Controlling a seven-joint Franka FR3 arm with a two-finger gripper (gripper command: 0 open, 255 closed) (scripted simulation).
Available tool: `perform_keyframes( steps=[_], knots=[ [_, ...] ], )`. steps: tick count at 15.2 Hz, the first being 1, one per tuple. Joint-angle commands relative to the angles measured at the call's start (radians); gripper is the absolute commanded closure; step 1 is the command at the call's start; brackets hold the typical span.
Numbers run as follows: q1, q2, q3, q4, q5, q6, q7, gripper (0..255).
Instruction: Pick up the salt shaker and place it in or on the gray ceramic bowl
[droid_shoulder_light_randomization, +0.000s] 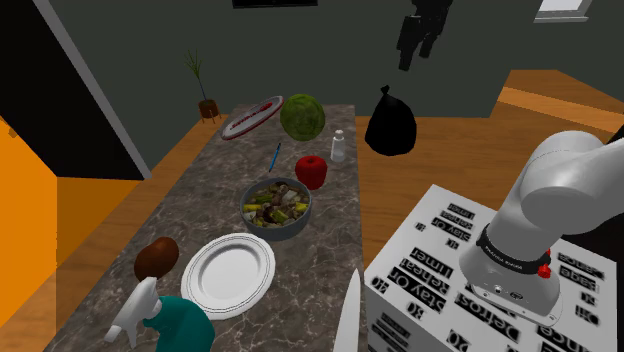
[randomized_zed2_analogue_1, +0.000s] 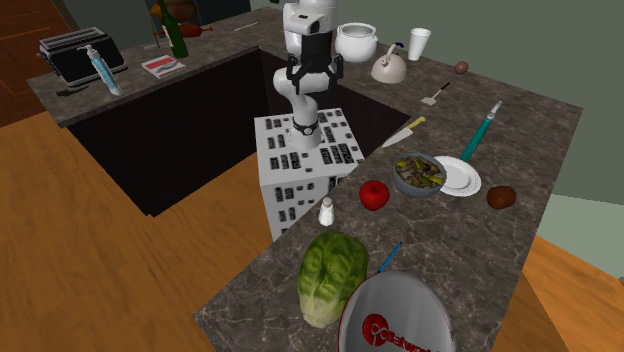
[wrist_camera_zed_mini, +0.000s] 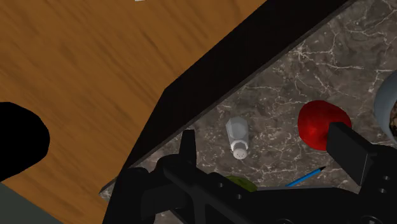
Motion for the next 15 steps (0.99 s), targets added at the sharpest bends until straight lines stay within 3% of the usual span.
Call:
perform_keyframes(
  steps=[1, 8, 15],
  knots=[
    [0.0, 0.0, 0.0, 0.0, 0.0, 0.0, 0.0, 0],
    [0.011, 0.115, -0.018, -0.123, -0.006, 0.275, -0.011, 0],
    [0.022, 0.302, -0.035, -0.171, -0.007, 0.548, -0.025, 0]
  ],
)
